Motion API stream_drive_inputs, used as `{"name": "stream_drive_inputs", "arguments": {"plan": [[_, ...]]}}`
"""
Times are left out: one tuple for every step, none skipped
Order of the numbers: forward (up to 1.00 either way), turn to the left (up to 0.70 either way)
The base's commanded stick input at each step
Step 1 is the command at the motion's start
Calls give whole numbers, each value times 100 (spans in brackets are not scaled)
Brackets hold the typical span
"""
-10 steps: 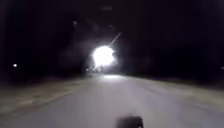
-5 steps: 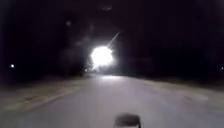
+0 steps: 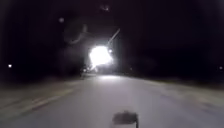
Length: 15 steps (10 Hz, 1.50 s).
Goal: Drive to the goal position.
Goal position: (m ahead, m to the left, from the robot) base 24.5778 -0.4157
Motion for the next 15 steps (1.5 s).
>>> {"name": "stream_drive_inputs", "arguments": {"plan": [[100, 24], [100, 11], [100, 0], [100, 0], [100, 0], [100, 0], [100, 0], [100, 0], [100, 0], [100, 0], [100, 0], [100, 0], [100, 0], [100, 0], [100, 0]]}}
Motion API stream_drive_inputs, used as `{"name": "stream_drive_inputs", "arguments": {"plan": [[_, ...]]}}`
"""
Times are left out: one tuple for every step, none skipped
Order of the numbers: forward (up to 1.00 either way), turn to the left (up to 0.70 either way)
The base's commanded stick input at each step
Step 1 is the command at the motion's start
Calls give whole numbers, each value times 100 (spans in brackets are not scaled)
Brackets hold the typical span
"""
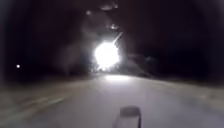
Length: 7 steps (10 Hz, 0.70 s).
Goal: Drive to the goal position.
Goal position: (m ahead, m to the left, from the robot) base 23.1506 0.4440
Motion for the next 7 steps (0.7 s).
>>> {"name": "stream_drive_inputs", "arguments": {"plan": [[100, 0], [100, 0], [100, 0], [100, 0], [100, 0], [100, 0], [100, 0]]}}
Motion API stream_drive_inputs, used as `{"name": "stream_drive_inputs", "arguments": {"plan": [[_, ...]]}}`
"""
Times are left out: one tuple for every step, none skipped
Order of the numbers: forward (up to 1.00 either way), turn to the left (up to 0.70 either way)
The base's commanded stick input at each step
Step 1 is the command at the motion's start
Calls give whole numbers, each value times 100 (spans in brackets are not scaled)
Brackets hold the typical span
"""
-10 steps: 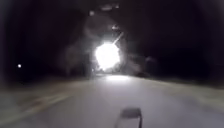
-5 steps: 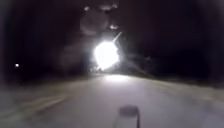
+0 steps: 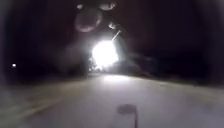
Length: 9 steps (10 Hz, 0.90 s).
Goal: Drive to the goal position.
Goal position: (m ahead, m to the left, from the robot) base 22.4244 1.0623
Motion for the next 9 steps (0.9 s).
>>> {"name": "stream_drive_inputs", "arguments": {"plan": [[100, 0], [100, 0], [100, 0], [100, 0], [100, 0], [100, 0], [100, 0], [100, 0], [100, 0]]}}
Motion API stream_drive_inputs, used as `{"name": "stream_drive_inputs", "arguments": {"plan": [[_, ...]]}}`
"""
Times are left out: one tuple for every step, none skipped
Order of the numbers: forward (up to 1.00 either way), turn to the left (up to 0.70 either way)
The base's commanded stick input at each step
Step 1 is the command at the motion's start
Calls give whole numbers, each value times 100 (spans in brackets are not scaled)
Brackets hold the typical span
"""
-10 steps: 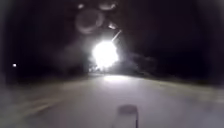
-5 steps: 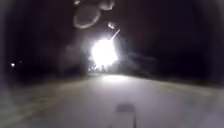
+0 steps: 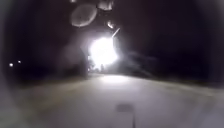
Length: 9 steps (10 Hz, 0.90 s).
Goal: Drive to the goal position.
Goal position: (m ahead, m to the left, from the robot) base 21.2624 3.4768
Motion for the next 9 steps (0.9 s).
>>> {"name": "stream_drive_inputs", "arguments": {"plan": [[100, 0], [100, 0], [100, 0], [100, 0], [100, 0], [100, 0], [100, 0], [100, 0], [100, 0]]}}
